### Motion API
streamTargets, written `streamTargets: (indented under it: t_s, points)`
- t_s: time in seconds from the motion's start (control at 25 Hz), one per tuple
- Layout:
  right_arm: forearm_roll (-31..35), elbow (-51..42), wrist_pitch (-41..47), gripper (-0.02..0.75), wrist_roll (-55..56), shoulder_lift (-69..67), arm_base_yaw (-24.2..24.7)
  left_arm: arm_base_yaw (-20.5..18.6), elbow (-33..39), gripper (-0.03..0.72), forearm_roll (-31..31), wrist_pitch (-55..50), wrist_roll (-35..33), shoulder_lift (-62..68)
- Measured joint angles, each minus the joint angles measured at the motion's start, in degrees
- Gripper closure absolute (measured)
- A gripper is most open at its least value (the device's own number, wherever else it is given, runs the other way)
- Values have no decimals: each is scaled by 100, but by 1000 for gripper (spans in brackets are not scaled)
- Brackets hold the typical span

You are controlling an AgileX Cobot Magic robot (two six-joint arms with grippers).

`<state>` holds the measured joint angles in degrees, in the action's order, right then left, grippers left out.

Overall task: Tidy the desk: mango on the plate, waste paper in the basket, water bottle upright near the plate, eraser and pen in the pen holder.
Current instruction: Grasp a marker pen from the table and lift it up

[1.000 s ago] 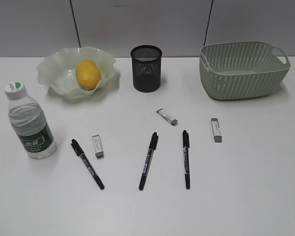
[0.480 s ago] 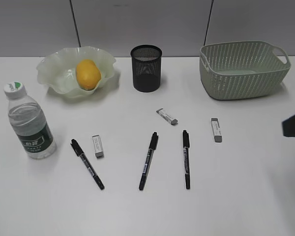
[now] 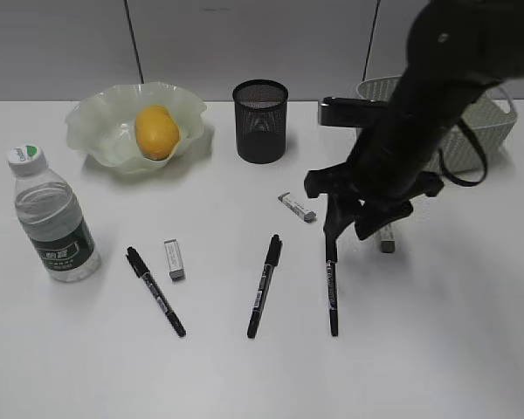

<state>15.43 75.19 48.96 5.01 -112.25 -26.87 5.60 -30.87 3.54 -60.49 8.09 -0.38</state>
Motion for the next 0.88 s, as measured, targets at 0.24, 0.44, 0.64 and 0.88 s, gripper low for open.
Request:
streamTargets:
  t_s: [0.24, 0.44, 0.64, 0.88]
  points:
    - [-615, 1234, 627, 352, 896, -987, -302, 0, 0, 254, 0, 0, -6, 0]
    - [-1073, 1450, 929, 352, 1434, -1438, -394, 0, 0, 274, 0, 0, -10, 0]
    - [-1169, 1462, 808, 415, 1557, -1667, -394, 0, 0, 276, 0, 0, -10, 0]
    - [-1152, 1488, 596, 512, 1567, -1772, -394, 0, 0, 302, 0, 0, -10, 0]
